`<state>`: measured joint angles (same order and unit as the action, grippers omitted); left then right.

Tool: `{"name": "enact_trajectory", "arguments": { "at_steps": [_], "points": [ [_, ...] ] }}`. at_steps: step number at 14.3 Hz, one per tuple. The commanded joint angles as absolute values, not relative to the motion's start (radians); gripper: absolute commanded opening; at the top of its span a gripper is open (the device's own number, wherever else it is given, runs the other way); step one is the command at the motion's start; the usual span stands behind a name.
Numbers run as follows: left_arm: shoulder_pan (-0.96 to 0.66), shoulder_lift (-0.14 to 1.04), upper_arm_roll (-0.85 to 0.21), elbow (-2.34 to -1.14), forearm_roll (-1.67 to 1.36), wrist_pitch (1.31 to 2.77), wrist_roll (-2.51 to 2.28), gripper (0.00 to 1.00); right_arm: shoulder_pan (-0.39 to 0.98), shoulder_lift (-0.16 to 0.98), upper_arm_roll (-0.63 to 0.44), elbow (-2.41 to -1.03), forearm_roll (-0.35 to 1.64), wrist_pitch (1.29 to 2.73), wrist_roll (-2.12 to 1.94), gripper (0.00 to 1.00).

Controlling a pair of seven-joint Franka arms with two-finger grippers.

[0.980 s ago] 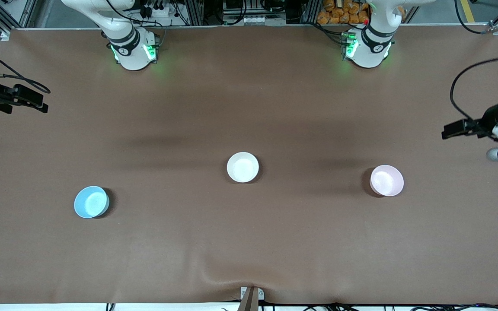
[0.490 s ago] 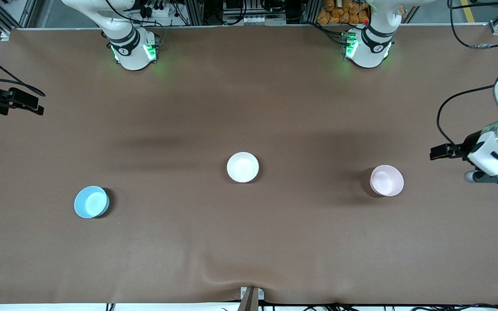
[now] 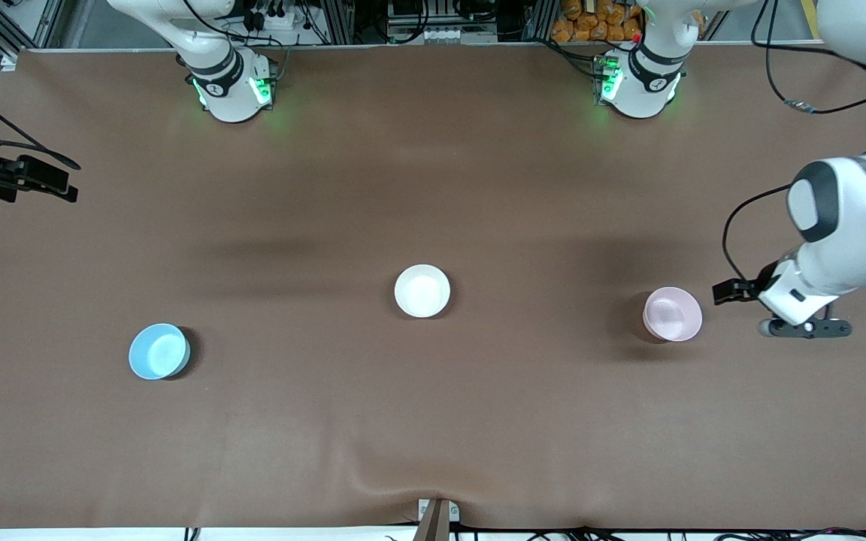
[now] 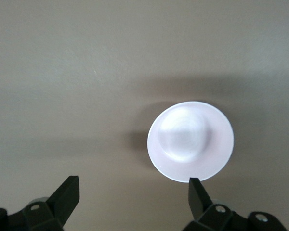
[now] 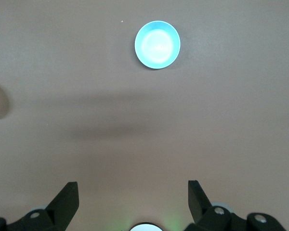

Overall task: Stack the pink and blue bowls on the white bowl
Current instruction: 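Lower the left gripper over the pink bowl rim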

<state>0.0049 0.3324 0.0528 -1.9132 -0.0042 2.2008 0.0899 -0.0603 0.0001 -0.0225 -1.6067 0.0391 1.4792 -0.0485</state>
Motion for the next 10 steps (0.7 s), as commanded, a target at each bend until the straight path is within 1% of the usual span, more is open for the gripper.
{"name": "enact_trajectory", "arguments": {
  "at_steps": [1, 3, 4, 6, 8, 10],
  "points": [
    [0.008, 0.348, 0.049, -1.937, 0.015, 2.256, 0.118, 1.00, -0.083, 0.012, -0.011, -1.577, 0.037, 1.463, -0.051, 1.00],
    [0.011, 0.382, 0.049, -1.937, 0.015, 2.305, 0.159, 0.95, -0.084, 0.012, -0.011, -1.563, 0.038, 1.463, -0.049, 1.00],
    [0.006, 0.394, 0.048, -1.937, 0.015, 2.313, 0.160, 0.90, -0.086, 0.012, -0.011, -1.559, 0.040, 1.465, -0.048, 1.00],
    [0.005, 0.426, 0.049, -1.936, 0.015, 2.357, 0.163, 0.85, -0.084, 0.015, -0.011, -1.557, 0.041, 1.471, -0.048, 1.00],
    [0.005, 0.449, 0.048, -1.936, 0.015, 2.375, 0.178, 0.75, -0.084, 0.021, -0.011, -1.557, 0.041, 1.468, -0.049, 1.00],
    [0.003, 0.465, 0.046, -1.936, 0.015, 2.391, 0.178, 0.73, -0.084, 0.021, -0.011, -1.557, 0.041, 1.468, -0.048, 1.00]
  ]
}}
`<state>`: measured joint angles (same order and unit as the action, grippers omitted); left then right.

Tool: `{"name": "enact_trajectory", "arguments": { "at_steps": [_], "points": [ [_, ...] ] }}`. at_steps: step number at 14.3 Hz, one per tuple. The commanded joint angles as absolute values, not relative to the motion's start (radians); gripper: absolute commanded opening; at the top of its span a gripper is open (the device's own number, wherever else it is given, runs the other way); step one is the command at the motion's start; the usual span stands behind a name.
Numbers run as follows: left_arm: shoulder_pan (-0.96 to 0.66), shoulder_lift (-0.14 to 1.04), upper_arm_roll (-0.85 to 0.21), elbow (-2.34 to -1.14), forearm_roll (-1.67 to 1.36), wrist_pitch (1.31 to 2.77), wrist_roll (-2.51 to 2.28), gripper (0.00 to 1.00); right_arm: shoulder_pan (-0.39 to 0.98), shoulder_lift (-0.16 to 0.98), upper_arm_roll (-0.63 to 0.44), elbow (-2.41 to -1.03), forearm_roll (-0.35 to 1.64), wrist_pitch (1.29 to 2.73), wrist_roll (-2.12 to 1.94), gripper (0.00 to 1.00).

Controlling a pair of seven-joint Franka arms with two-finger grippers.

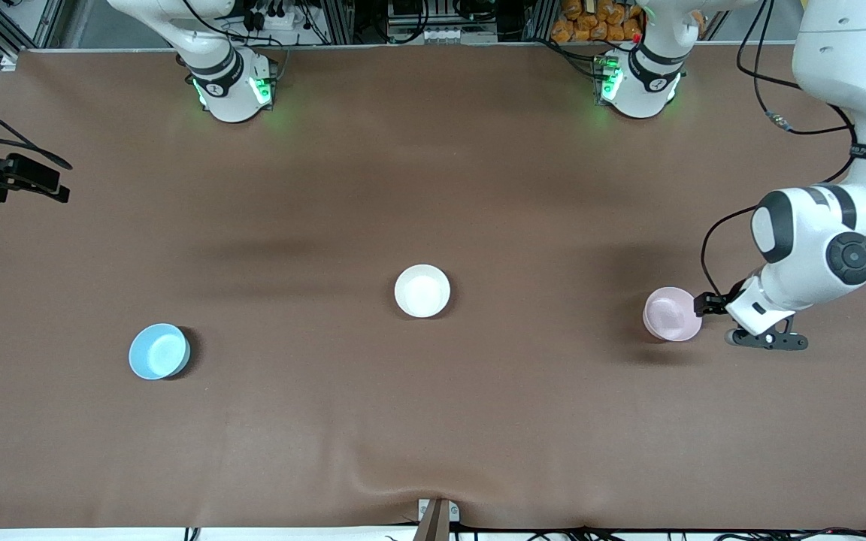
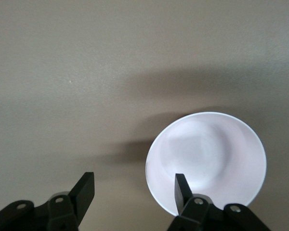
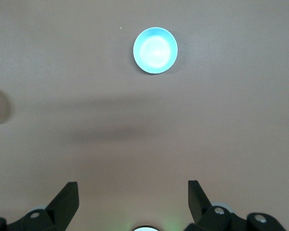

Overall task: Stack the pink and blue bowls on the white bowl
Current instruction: 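Lower the left gripper over the pink bowl rim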

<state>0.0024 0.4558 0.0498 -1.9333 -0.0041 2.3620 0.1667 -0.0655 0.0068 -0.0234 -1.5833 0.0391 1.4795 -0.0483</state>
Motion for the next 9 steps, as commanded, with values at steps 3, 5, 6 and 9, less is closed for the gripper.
{"name": "enact_trajectory", "arguments": {
  "at_steps": [3, 5, 6, 9],
  "points": [
    [-0.003, 0.498, 0.043, -1.936, 0.015, 2.445, 0.178, 0.68, -0.084, 0.020, -0.011, -1.557, 0.040, 1.463, -0.049, 1.00],
    [-0.002, 0.512, 0.037, -1.936, 0.014, 2.467, 0.178, 0.66, -0.089, 0.020, -0.011, -1.557, 0.040, 1.462, -0.055, 1.00],
    [-0.002, 0.512, 0.037, -1.937, 0.014, 2.467, 0.178, 0.63, -0.090, 0.020, -0.011, -1.557, 0.040, 1.463, -0.054, 1.00],
    [0.000, 0.523, 0.032, -1.939, 0.014, 2.468, 0.178, 0.41, -0.091, 0.021, -0.011, -1.557, 0.038, 1.460, -0.055, 1.00]
  ]
}}
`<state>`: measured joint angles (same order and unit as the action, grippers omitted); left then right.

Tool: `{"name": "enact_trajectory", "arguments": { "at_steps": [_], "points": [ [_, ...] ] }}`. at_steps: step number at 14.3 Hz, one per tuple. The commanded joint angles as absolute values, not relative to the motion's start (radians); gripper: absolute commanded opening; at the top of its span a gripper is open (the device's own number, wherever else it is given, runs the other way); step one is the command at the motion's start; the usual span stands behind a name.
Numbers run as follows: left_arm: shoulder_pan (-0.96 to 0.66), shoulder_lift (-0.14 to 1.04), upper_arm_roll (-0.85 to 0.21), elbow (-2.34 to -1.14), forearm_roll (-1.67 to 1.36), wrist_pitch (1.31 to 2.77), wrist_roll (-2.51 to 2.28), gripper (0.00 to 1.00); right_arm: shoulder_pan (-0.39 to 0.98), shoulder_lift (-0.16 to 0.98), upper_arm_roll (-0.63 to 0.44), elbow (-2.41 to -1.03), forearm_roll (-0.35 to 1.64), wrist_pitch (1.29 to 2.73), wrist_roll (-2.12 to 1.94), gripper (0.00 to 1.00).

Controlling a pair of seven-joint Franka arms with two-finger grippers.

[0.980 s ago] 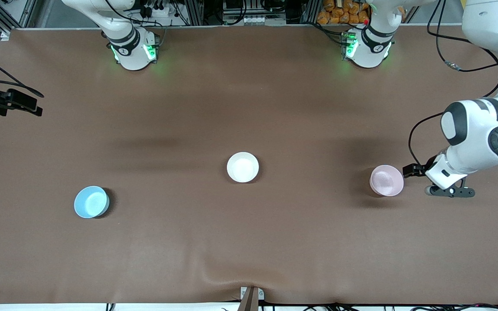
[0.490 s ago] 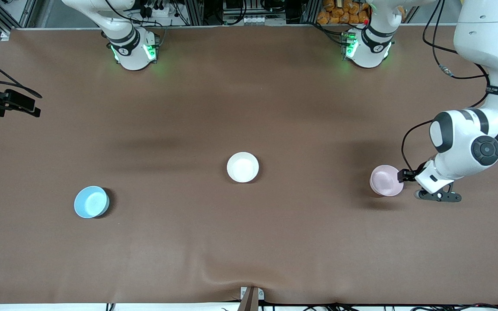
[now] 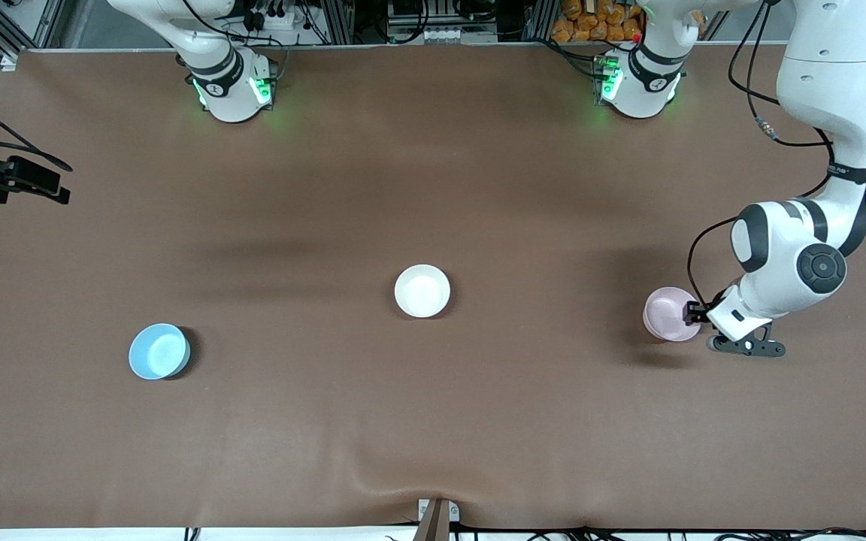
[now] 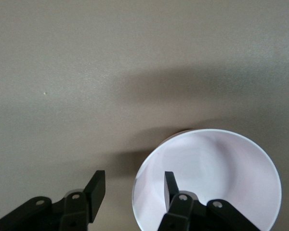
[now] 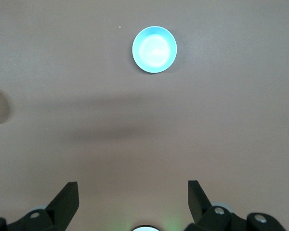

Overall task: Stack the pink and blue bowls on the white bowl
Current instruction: 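Close the left gripper on the pink bowl rim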

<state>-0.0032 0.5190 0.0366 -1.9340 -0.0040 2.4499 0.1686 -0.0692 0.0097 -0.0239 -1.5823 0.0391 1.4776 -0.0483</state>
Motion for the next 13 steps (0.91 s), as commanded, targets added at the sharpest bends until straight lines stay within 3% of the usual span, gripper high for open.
{"name": "enact_trajectory", "arguments": {
  "at_steps": [1, 2, 3, 4, 9, 13],
  "points": [
    [0.000, 0.525, 0.032, -1.939, 0.014, 2.468, 0.178, 0.33, -0.092, 0.020, -0.011, -1.555, 0.038, 1.460, -0.057, 1.00],
    [0.000, 0.526, 0.031, -1.939, 0.012, 2.468, 0.178, 0.23, -0.097, 0.020, -0.012, -1.555, 0.037, 1.460, -0.057, 1.00],
    [0.003, 0.526, 0.031, -1.937, 0.012, 2.468, 0.178, 0.06, -0.101, 0.020, -0.012, -1.554, 0.038, 1.460, -0.060, 1.00],
    [0.003, 0.526, 0.031, -1.937, 0.008, 2.468, 0.176, 0.00, -0.101, 0.020, -0.012, -1.554, 0.038, 1.460, -0.061, 1.00],
    [0.003, 0.462, -0.015, -1.905, -0.002, 2.389, 0.157, 0.00, -0.120, 0.018, -0.012, -1.548, 0.038, 1.450, -0.063, 1.00],
    [-0.005, 0.446, -0.099, -1.763, -0.038, 2.196, 0.040, 0.00, -0.110, 0.020, -0.009, -1.548, 0.040, 1.448, -0.058, 1.00]
  ]
}}
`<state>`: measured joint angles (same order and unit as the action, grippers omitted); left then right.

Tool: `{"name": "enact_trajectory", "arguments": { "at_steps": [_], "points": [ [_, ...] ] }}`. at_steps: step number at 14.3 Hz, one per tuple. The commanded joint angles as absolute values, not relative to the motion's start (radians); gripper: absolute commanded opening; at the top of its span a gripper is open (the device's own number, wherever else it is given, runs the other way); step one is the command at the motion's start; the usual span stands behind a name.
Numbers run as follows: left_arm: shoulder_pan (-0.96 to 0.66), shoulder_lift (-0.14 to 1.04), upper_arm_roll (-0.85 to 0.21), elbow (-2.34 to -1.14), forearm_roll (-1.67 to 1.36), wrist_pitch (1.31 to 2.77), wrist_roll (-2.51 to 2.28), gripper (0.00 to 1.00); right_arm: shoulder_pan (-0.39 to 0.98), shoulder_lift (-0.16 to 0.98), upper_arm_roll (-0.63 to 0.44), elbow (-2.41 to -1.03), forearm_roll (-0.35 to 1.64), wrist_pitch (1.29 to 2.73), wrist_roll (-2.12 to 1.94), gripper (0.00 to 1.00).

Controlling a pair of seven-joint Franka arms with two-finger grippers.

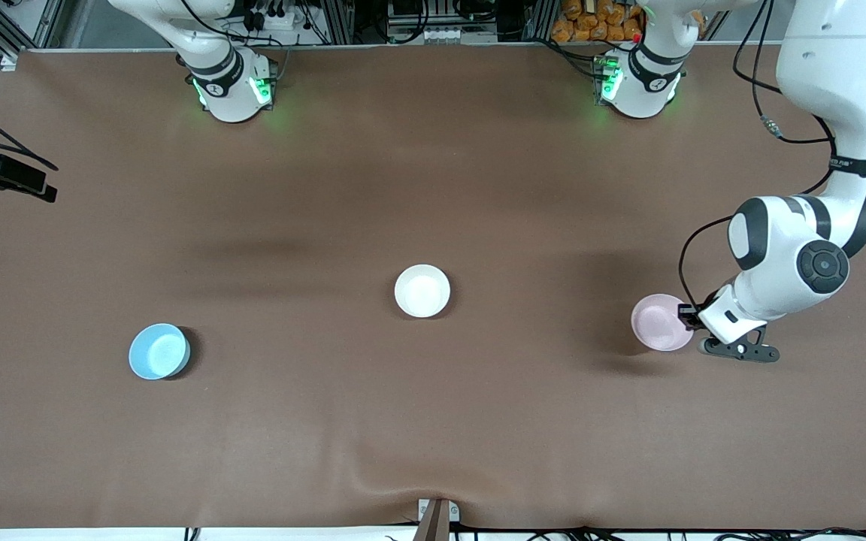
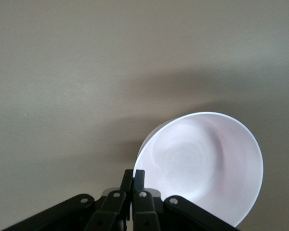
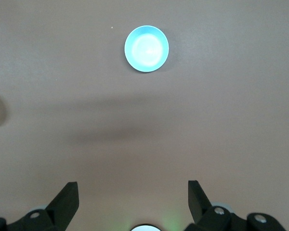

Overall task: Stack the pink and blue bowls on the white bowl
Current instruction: 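Carry the pink bowl with the left gripper onto the white bowl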

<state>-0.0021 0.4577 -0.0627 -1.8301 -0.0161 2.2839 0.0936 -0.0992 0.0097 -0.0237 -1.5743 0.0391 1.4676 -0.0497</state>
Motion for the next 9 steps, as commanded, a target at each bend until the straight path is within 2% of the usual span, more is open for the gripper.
{"name": "enact_trajectory", "arguments": {
  "at_steps": [1, 3, 9],
  "points": [
    [-0.009, 0.451, -0.122, -1.726, -0.038, 2.157, -0.010, 0.00, -0.113, 0.020, -0.009, -1.548, 0.038, 1.447, -0.060, 1.00],
    [-0.034, 0.454, -0.167, -1.675, -0.037, 2.119, -0.110, 0.00, -0.120, 0.020, -0.009, -1.548, 0.040, 1.448, -0.058, 1.00],
    [-0.234, 0.482, -0.175, -1.599, -0.049, 2.102, -0.412, 0.00, -0.130, 0.021, -0.011, -1.536, 0.041, 1.448, -0.060, 1.00]
  ]
}}
